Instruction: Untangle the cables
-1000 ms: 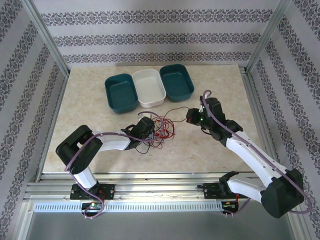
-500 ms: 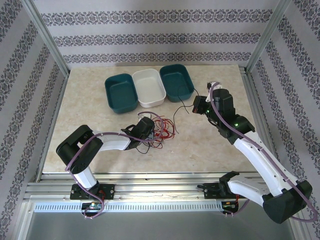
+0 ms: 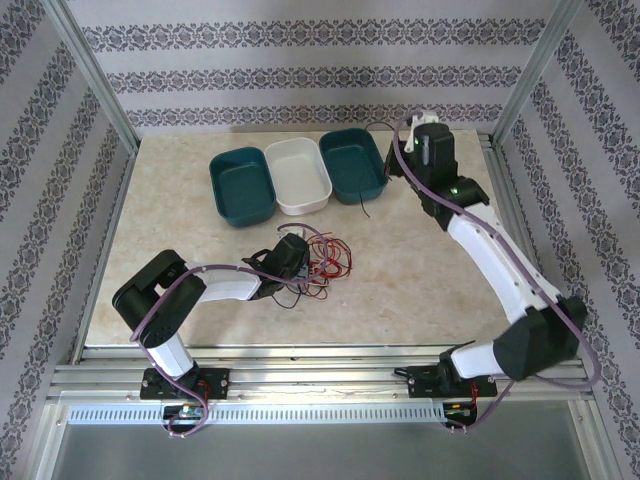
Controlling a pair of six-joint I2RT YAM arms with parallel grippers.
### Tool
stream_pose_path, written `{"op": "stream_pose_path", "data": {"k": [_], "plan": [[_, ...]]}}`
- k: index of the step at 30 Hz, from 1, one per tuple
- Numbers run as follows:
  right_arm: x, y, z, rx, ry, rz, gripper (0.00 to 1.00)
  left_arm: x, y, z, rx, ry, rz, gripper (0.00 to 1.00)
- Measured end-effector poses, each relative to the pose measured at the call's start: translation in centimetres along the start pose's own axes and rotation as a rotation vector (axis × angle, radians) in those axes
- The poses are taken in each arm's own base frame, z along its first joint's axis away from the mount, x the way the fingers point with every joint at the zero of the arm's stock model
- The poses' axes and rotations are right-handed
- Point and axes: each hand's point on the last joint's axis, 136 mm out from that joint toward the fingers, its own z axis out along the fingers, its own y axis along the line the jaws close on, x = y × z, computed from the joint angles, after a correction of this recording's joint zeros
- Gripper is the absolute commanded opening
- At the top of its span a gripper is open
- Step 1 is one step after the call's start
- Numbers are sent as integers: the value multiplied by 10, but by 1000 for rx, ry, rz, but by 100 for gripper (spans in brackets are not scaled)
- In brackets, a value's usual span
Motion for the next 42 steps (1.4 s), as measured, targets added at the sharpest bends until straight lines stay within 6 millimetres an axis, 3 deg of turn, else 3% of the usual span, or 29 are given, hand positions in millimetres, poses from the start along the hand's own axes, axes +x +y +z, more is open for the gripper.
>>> {"op": "stream_pose_path", "data": {"k": [6,19,30,42], "plan": [[-13,-11,54,45,-10,-21,0,0,-5,0,27,4,-2,5],[36,-21,176,74,112,-62,0,1,-10,1,56,9,-4,5],[84,-24,225,50,230,-37,0,2,-10,2,53,13,-4,5],[138,-47,250,67,389,84,0,5,-9,5,50,18,-2,5]]}}
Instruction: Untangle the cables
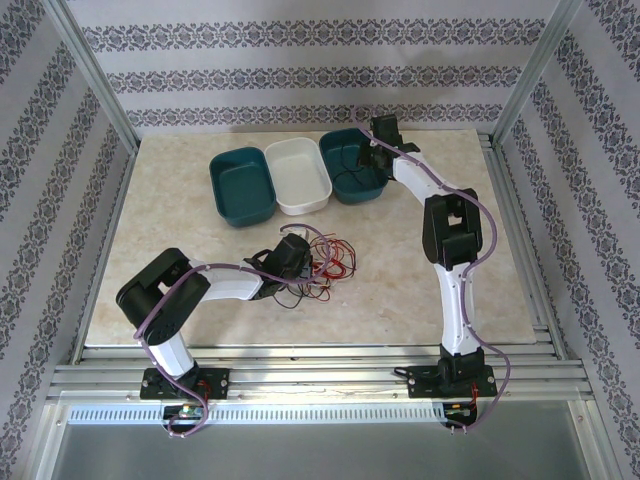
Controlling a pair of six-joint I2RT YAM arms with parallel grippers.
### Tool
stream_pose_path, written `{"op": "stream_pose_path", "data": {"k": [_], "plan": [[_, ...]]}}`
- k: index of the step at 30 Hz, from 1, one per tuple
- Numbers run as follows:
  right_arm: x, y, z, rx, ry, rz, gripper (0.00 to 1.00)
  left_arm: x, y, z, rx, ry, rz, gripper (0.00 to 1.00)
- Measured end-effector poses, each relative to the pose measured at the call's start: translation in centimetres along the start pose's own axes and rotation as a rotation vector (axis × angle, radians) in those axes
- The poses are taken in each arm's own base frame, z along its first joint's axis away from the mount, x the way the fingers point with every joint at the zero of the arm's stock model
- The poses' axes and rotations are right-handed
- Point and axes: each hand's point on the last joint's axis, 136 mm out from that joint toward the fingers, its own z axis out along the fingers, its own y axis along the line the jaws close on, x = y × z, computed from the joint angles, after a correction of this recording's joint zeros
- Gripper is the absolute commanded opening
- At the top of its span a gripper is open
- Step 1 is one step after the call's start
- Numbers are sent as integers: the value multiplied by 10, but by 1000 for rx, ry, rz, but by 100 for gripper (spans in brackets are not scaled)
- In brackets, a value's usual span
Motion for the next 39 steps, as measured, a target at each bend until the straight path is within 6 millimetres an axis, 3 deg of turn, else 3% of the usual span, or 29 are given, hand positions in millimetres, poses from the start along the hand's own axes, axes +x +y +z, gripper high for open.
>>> {"op": "stream_pose_path", "data": {"k": [6,10,18,24,30,33,39], "plan": [[18,-7,4,27,66,29,0,0,0,0,0,1,0,6],[25,-9,6,32,82,30,17,0,0,0,0,1,0,7],[41,-15,2,49,125,8,35,0,0,0,0,1,0,8],[21,-4,-35,47,67,-13,43,0,0,0,0,0,0,9],[4,10,-79,43,-7,-51,43,0,0,0,-1,0,0,9],[10,12,-96,45,-14,-62,41,0,0,0,0,0,0,9],[48,9,-137,40,4,-70,41,-1,0,0,2,-4,-1,9]]}}
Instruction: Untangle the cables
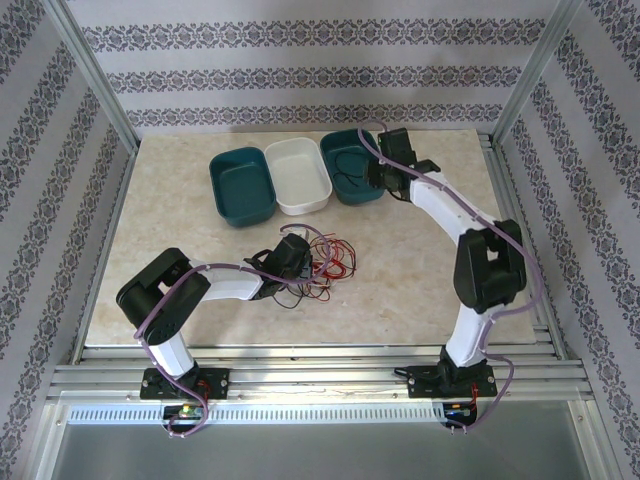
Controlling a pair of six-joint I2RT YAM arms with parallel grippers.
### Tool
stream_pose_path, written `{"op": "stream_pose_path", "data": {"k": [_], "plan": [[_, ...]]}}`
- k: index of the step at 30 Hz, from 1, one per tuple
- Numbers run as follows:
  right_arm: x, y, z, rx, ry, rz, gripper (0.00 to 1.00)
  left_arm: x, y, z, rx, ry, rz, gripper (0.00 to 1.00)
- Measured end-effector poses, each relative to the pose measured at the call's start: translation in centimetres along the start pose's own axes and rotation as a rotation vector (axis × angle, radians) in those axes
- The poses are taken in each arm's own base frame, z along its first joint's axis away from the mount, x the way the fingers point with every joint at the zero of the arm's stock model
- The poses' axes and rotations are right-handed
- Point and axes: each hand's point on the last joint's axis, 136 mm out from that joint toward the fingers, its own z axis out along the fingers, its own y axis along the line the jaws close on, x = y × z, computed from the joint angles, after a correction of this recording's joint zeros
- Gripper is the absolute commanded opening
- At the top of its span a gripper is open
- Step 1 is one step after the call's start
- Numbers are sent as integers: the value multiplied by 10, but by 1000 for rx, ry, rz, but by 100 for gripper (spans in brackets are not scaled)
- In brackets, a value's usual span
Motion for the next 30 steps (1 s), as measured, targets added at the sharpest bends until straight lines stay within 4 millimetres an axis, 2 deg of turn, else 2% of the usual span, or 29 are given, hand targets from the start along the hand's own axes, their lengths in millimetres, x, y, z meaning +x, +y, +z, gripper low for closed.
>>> {"op": "stream_pose_path", "data": {"k": [3,7,14,23,30], "plan": [[21,3,-20,-20,5,9,40,-2,-1,-1,3,-5,-1,9],[60,4,-42,-46,44,43,37,-2,-1,-1,4,-7,-1,9],[130,-3,-59,-99,182,178,35,-6,-2,-5,11,-18,-4,9],[175,31,-57,-200,347,237,31,-7,-1,-6,11,-21,-8,9],[206,33,-35,-174,465,249,29,-7,-1,-6,13,-20,-9,8]]}}
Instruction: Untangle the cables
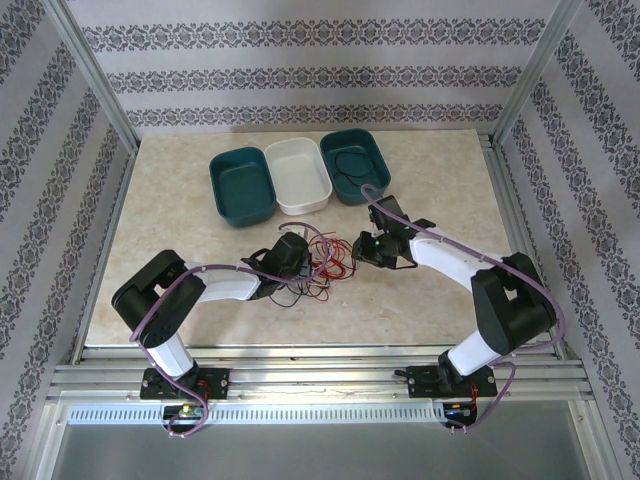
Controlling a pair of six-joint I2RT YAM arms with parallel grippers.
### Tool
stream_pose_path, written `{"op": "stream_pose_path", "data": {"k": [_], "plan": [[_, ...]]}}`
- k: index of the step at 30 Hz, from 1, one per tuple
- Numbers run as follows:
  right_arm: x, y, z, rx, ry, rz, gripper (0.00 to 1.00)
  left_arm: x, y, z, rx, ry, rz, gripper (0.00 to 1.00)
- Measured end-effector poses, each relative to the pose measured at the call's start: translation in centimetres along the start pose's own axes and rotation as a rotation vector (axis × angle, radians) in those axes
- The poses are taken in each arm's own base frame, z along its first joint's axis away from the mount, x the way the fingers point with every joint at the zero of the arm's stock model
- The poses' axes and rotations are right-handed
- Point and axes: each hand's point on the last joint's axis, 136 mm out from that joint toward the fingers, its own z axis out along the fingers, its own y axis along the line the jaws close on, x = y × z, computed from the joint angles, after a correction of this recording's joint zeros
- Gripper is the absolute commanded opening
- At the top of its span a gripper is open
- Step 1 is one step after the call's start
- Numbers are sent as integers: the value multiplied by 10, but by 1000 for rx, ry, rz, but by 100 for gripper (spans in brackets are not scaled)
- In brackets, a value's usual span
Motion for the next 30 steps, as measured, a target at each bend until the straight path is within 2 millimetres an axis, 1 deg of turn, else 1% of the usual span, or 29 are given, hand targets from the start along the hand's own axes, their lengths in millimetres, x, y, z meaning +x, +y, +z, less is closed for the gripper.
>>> {"op": "stream_pose_path", "data": {"k": [3,10,16,19,30], "plan": [[2,0,6,5,21,5,28,0,0,0,0,0,0,8],[-1,7,9,-14,23,7,23,0,0,0,1,1,0,8],[2,5,17,-5,43,9,21,1,0,0,3,3,0,8],[3,4,19,-3,51,13,18,1,-1,0,6,5,0,8],[5,11,19,-20,55,11,3,2,-2,0,11,9,-4,8]]}}
